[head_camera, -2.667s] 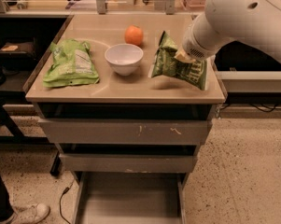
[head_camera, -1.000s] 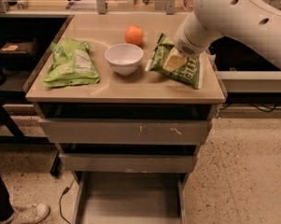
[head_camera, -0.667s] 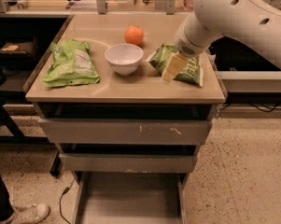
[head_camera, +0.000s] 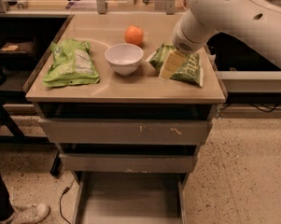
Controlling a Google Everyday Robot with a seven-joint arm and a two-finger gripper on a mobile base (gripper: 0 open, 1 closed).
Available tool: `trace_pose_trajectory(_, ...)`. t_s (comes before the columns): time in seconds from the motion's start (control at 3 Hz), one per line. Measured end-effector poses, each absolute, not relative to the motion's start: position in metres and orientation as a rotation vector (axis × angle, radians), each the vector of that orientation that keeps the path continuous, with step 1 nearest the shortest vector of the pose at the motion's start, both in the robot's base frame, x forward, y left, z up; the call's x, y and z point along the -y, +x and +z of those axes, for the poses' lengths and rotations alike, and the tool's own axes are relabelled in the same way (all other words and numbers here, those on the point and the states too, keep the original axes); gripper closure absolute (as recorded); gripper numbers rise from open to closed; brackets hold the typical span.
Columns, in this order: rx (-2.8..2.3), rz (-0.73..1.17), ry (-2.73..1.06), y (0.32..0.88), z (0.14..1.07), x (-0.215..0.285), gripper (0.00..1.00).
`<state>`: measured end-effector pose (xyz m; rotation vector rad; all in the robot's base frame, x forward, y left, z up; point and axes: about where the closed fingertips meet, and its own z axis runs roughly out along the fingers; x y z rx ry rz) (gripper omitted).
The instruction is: Pick green jalapeno chip bag from bottom drawer and place on counter
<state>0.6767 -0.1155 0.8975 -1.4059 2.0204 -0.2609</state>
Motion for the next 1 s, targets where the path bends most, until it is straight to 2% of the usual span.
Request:
trace_pose_trajectory(0.33,-2.050,-0.397,-1.314,0.683,0.964,0.134,0.00)
trace_pose_trajectory(0.67,-2.099,-0.626,-1.139,0.663,1.059,0.179,0.00)
trace_pose_trajectory(1.0,-2.126,-0.693,-1.134,0.660,1.061,0.193,0.00)
